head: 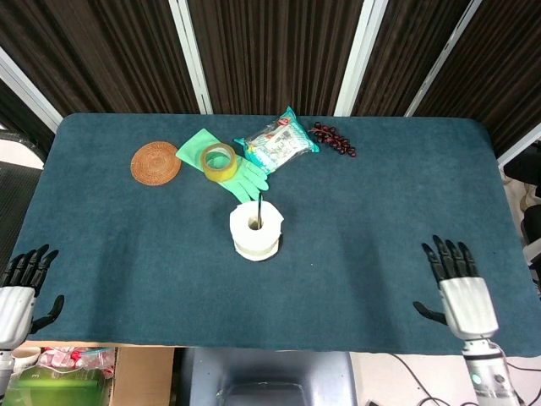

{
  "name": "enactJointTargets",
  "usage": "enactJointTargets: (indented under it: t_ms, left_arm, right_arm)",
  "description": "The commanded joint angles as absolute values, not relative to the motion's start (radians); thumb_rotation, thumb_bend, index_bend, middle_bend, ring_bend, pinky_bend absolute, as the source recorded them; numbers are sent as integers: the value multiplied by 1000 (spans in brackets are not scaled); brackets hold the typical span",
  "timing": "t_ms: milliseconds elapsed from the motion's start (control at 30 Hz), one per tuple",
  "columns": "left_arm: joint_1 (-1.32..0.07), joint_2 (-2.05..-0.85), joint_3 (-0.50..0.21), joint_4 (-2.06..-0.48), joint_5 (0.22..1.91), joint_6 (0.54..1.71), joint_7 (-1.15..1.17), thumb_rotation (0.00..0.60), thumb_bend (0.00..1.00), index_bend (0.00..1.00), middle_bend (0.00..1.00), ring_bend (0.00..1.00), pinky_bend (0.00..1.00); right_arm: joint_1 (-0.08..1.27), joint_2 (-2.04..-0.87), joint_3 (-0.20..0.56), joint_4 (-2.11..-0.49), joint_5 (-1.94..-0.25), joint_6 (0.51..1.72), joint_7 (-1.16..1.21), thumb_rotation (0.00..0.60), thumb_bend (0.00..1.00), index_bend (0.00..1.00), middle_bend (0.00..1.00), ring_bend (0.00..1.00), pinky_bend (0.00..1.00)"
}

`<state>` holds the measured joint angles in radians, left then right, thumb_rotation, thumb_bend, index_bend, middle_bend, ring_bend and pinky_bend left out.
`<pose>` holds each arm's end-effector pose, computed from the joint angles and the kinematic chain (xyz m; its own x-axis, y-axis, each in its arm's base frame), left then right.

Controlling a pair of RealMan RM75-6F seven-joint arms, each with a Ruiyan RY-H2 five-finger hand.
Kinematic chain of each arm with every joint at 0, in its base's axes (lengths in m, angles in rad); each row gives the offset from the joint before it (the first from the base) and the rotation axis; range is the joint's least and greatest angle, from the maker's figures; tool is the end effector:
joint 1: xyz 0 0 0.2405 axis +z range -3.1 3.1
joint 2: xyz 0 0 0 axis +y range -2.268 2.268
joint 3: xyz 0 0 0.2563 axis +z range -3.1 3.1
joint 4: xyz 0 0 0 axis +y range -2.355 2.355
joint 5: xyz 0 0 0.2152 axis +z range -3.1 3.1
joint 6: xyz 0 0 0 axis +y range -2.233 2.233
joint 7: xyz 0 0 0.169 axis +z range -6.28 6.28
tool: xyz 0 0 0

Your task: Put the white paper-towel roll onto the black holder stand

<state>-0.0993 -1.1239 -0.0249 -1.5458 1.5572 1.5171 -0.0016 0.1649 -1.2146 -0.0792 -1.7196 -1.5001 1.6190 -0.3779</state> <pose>-0.3144 0.2065 0.1564 0.4529 -0.0162 0.8914 0.8885 -0.0742 -0.4528 -0.2700 -0.1985 0.1178 0.5559 0.0333 0.8306 -0.8275 -0.0717 0.5568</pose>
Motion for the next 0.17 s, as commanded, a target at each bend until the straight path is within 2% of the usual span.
enactJointTargets:
  t_ms: [33, 167]
  left_arm:
    - [-100, -1123, -23, -1549, 1551, 1508, 7, 600, 436, 0, 0, 0, 79]
    - [-100, -1121, -18, -1554, 1554, 1503, 14, 600, 433, 0, 0, 0, 79]
  right_arm:
    - [68, -1218, -99, -1607, -1552, 1716, -202, 600, 96, 0, 0, 0, 0]
    - [61, -1207, -94, -1607, -1555, 1690, -202, 600, 96, 0, 0, 0, 0]
